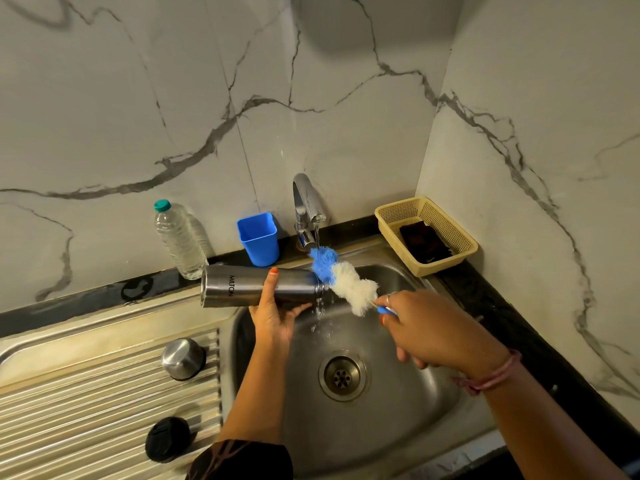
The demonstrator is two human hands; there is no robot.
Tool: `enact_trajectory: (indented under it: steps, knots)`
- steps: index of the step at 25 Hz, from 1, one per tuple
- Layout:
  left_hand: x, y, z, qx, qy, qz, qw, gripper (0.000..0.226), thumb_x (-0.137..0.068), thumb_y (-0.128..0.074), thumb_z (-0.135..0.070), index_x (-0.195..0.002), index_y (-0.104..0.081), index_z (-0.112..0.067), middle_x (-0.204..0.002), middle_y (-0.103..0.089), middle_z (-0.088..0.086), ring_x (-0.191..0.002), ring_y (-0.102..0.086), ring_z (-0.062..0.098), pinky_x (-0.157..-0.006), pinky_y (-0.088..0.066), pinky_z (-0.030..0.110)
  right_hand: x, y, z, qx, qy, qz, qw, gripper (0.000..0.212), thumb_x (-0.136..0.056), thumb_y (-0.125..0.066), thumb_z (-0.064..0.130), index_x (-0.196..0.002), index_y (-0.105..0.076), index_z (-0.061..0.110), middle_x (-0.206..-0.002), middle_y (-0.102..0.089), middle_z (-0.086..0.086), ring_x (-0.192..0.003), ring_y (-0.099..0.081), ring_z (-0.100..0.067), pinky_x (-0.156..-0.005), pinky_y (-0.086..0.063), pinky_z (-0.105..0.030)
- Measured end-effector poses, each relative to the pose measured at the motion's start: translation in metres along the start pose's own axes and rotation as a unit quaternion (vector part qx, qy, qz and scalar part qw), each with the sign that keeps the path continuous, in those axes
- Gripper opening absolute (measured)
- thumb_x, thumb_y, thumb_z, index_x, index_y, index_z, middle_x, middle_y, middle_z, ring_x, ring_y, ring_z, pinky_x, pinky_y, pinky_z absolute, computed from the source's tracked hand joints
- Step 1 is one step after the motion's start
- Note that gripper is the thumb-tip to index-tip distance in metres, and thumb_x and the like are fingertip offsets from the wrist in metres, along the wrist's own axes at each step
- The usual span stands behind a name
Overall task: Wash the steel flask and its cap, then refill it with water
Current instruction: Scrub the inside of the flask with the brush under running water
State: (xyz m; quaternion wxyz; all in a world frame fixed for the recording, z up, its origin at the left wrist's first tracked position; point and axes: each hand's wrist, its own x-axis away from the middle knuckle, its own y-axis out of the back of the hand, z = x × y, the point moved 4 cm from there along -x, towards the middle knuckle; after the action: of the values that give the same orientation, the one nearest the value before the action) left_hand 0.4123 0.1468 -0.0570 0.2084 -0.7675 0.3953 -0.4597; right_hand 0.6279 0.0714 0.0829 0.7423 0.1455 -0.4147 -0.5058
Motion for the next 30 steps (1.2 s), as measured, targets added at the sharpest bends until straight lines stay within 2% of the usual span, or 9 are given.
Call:
enact_trajectory:
  steps: [3,6,8,12,17,20,22,26,30]
  knots:
    - [0.002,0.0,0.001,-0.009,-0.009,-0.004,1.0,0.09,-0.062,-0.083,-0.019,-0.141,-0.038,-0.022,-0.136,-0.055,0.013,-0.124,-0.053,0.038,-0.093,-0.046,0.069,-0.003,-0.01,0.011,0.044,0.062,-0.059,0.995,0.035,-0.101,-0.038,0.019,-0.135,-0.047,0.014,-0.072,-0.064,-0.006,-0.04,-0.049,-0.004,-0.039,-0.043,-0.012]
    - [0.001,0.004,-0.001,-0.016,-0.018,-0.009,1.0,0.076,-0.076,-0.077,-0.013,-0.141,-0.038,-0.021,-0.138,-0.054,0.014,-0.126,-0.052,0.038,-0.095,-0.045,0.067,0.002,-0.005,-0.002,0.033,0.025,-0.013,0.999,0.035,-0.101,-0.039,0.02,-0.134,-0.048,0.014,-0.066,-0.06,-0.004,-0.037,-0.048,-0.005,-0.036,-0.039,-0.012]
    - [0.0,0.004,-0.001,-0.004,-0.01,-0.006,1.0,0.082,-0.072,-0.078,-0.013,-0.143,-0.037,-0.022,-0.137,-0.054,0.015,-0.125,-0.052,0.04,-0.092,-0.046,0.069,0.007,0.002,-0.004,0.027,0.009,0.008,1.0,0.033,-0.101,-0.039,0.023,-0.13,-0.05,0.013,-0.063,-0.058,-0.002,-0.035,-0.048,-0.005,-0.035,-0.038,-0.012]
    - [0.004,0.002,0.001,-0.005,-0.005,-0.012,1.0,0.094,-0.062,-0.084,-0.018,-0.143,-0.035,-0.02,-0.135,-0.055,0.014,-0.122,-0.055,0.038,-0.084,-0.051,0.067,0.002,-0.008,0.008,0.085,0.07,-0.043,0.993,0.03,-0.101,-0.039,0.018,-0.127,-0.051,0.009,-0.074,-0.066,-0.01,-0.042,-0.049,-0.006,-0.039,-0.043,-0.013]
    - [0.003,0.004,0.0,-0.011,-0.014,-0.013,1.0,0.076,-0.079,-0.076,-0.013,-0.143,-0.035,-0.019,-0.137,-0.055,0.013,-0.122,-0.055,0.035,-0.095,-0.047,0.065,0.008,0.002,-0.009,0.015,-0.008,0.02,1.0,0.033,-0.101,-0.039,0.023,-0.128,-0.052,0.008,-0.06,-0.055,-0.001,-0.03,-0.047,-0.004,-0.033,-0.035,-0.011]
    - [0.004,0.002,0.0,-0.021,-0.008,0.003,1.0,0.08,-0.074,-0.077,-0.013,-0.143,-0.037,-0.021,-0.137,-0.054,0.014,-0.124,-0.053,0.039,-0.096,-0.043,0.07,0.005,-0.004,0.002,0.083,0.043,-0.006,0.996,0.03,-0.101,-0.04,0.017,-0.128,-0.05,0.01,-0.065,-0.058,-0.003,-0.039,-0.048,-0.006,-0.038,-0.045,-0.018]
    - [0.002,0.002,0.0,-0.032,-0.008,0.005,0.999,0.074,-0.08,-0.074,-0.011,-0.143,-0.036,-0.021,-0.136,-0.054,0.014,-0.124,-0.052,0.04,-0.094,-0.042,0.073,-0.002,-0.01,0.003,0.1,0.055,-0.019,0.993,0.034,-0.101,-0.038,0.015,-0.133,-0.047,0.013,-0.071,-0.061,-0.006,-0.045,-0.049,-0.009,-0.046,-0.05,-0.024]
    - [-0.001,0.002,-0.002,-0.023,-0.01,0.0,1.0,0.082,-0.076,-0.077,-0.012,-0.144,-0.033,-0.022,-0.135,-0.055,0.014,-0.122,-0.054,0.039,-0.091,-0.044,0.072,0.002,0.004,-0.009,0.078,0.032,0.005,0.996,0.044,-0.101,-0.039,0.021,-0.145,-0.033,0.025,-0.069,-0.06,-0.003,-0.043,-0.048,-0.006,-0.041,-0.043,-0.016]
    - [0.004,0.0,0.003,-0.023,-0.01,-0.001,1.0,0.079,-0.077,-0.077,-0.012,-0.143,-0.034,-0.021,-0.135,-0.054,0.012,-0.123,-0.054,0.036,-0.096,-0.045,0.067,-0.002,-0.001,-0.001,0.097,0.059,-0.014,0.993,0.042,-0.101,-0.038,0.018,-0.142,-0.037,0.021,-0.075,-0.065,-0.009,-0.044,-0.049,-0.007,-0.042,-0.044,-0.017]
